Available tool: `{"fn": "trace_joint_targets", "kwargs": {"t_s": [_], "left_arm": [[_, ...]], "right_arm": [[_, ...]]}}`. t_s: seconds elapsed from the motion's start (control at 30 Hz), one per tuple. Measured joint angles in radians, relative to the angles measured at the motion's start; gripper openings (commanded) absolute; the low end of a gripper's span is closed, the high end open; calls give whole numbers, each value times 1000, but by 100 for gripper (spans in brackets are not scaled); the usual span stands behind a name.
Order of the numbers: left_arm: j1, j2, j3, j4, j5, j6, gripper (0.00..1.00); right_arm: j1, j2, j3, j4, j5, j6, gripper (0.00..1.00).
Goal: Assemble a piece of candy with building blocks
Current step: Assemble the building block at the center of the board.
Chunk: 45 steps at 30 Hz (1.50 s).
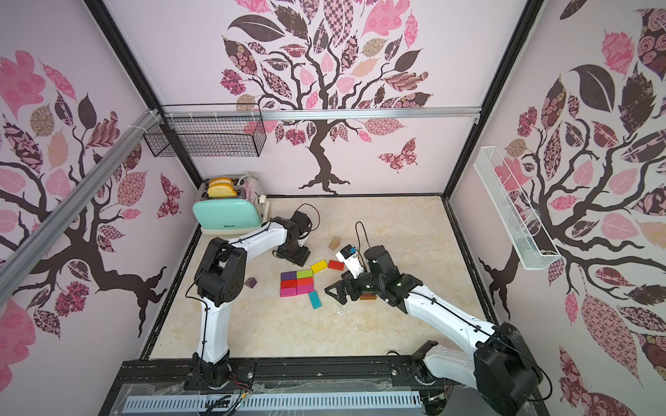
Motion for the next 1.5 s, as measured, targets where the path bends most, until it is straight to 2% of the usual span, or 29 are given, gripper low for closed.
{"fn": "trace_joint_targets", "kwargs": {"t_s": [0.23, 0.83, 0.97, 1.27, 1.5], "left_arm": [[3, 6, 25, 4, 0, 1, 71], [8, 18, 29, 7, 2, -14, 52], [13, 5, 9, 12, 4, -98, 51], [22, -109, -174, 108, 5, -420, 49], [17, -130, -209, 180, 2, -590, 50]], "right_arm": [[0, 0, 0, 0, 4, 0, 99], [0, 3, 22, -23, 32, -17, 99], [0, 3, 23, -25, 38, -18, 99], [0, -3, 23, -35, 53, -18, 99], [0, -62, 23, -47, 71, -18, 99]]}}
